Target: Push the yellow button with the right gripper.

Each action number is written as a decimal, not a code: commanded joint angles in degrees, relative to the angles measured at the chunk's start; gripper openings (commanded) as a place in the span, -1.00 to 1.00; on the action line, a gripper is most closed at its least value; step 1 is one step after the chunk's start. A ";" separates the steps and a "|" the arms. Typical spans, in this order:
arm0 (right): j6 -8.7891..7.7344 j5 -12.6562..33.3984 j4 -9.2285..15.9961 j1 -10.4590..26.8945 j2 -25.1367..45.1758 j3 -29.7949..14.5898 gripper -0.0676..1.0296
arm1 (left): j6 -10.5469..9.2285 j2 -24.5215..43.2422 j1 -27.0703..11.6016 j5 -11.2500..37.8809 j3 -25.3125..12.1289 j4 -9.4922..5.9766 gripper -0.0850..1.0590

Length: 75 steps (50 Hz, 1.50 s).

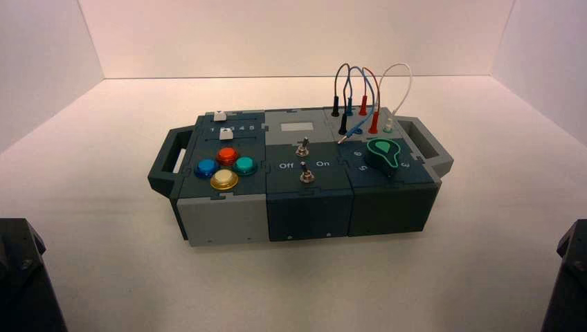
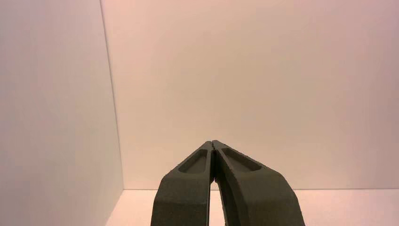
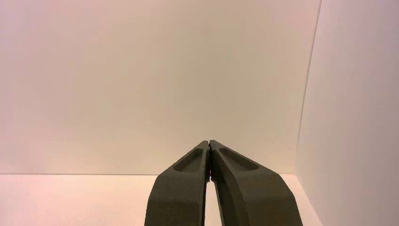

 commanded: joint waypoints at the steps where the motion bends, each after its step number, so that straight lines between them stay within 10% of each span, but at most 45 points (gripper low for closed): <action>1: 0.18 -0.35 0.18 0.18 0.18 -1.32 -0.92 | 0.18 0.18 0.26 -0.35 -0.70 -0.09 -0.90; 19: 0.35 1.58 0.26 3.52 1.32 -1.67 -0.92 | 0.18 0.88 0.09 3.16 -1.23 -0.09 -0.90; 40: 0.35 21.62 0.35 30.06 16.52 -9.93 -0.92 | 0.26 10.37 -8.53 25.58 -7.91 -0.18 -0.90; 56: 0.35 37.35 1.32 42.28 30.15 -18.90 -0.92 | 0.62 16.87 -13.36 45.97 -15.21 -0.26 -0.90; 75: 0.35 44.56 5.10 51.77 42.80 -28.92 -0.92 | 2.02 20.48 -15.29 60.64 -20.21 -0.09 -0.91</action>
